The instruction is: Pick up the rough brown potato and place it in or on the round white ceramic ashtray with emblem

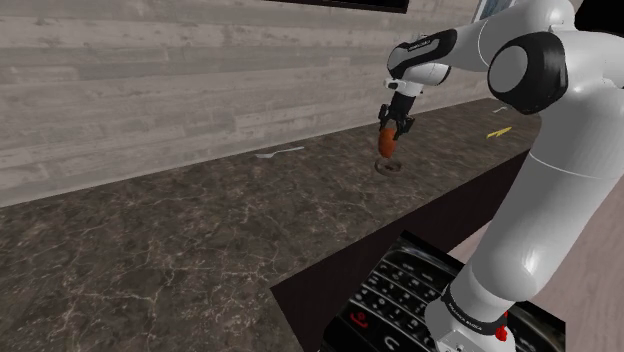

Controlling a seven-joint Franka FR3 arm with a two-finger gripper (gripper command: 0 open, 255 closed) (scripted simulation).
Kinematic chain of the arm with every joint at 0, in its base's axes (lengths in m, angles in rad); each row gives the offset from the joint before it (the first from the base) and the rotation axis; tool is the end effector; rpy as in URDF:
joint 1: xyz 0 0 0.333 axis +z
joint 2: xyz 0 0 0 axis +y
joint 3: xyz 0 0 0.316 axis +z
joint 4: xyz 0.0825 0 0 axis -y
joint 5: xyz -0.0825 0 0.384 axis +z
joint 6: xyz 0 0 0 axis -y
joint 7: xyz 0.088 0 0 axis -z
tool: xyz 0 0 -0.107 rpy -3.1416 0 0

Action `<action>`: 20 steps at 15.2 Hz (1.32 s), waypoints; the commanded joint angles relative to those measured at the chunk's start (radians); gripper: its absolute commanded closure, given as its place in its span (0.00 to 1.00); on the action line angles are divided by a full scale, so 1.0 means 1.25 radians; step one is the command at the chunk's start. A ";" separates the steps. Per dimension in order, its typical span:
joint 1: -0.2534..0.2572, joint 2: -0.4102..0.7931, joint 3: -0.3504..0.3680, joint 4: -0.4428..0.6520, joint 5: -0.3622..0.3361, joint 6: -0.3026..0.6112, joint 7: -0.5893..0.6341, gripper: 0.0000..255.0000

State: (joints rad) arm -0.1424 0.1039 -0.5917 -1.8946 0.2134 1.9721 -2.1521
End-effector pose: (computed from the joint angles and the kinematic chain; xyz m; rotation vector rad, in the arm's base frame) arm 0.4470 -0.3735 0.4558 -2.4418 -1.9266 -0.2122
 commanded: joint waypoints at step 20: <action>-0.072 0.097 -0.027 -0.067 0.082 0.120 -0.163 1.00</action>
State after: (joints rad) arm -0.2299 0.2120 -0.6277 -1.9660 0.3098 2.1082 -2.3497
